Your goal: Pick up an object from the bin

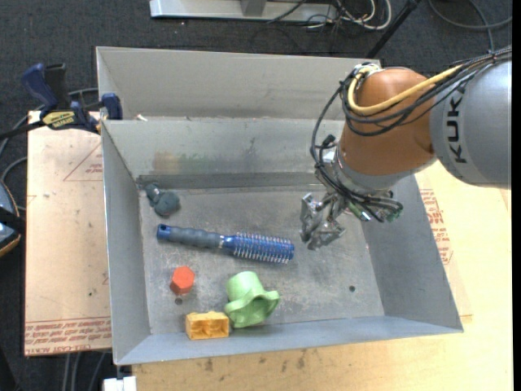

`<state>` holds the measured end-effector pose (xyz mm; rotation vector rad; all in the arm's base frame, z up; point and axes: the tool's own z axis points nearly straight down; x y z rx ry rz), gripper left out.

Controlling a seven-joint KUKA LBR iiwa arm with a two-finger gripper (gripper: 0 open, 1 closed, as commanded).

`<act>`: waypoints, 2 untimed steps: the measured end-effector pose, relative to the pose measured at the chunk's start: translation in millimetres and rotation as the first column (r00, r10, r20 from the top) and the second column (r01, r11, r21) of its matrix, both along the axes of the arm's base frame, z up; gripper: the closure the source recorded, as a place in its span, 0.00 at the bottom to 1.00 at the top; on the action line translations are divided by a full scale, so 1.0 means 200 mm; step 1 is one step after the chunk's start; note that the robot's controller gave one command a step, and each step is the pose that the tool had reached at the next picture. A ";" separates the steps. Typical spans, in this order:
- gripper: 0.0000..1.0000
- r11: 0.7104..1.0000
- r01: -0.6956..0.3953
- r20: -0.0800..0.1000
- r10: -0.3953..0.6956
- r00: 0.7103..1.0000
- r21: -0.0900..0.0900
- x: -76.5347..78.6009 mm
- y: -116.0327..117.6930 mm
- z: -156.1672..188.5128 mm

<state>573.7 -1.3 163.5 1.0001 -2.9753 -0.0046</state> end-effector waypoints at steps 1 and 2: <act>1.00 0.989 -0.147 0.014 0.147 0.989 -0.001 0.02 0.07 0.47; 1.00 0.999 -0.038 0.008 0.038 0.999 -0.002 -0.01 0.14 -0.45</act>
Offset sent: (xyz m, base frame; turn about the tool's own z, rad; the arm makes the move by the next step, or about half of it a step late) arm 0.0022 0.0116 0.0907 -0.1495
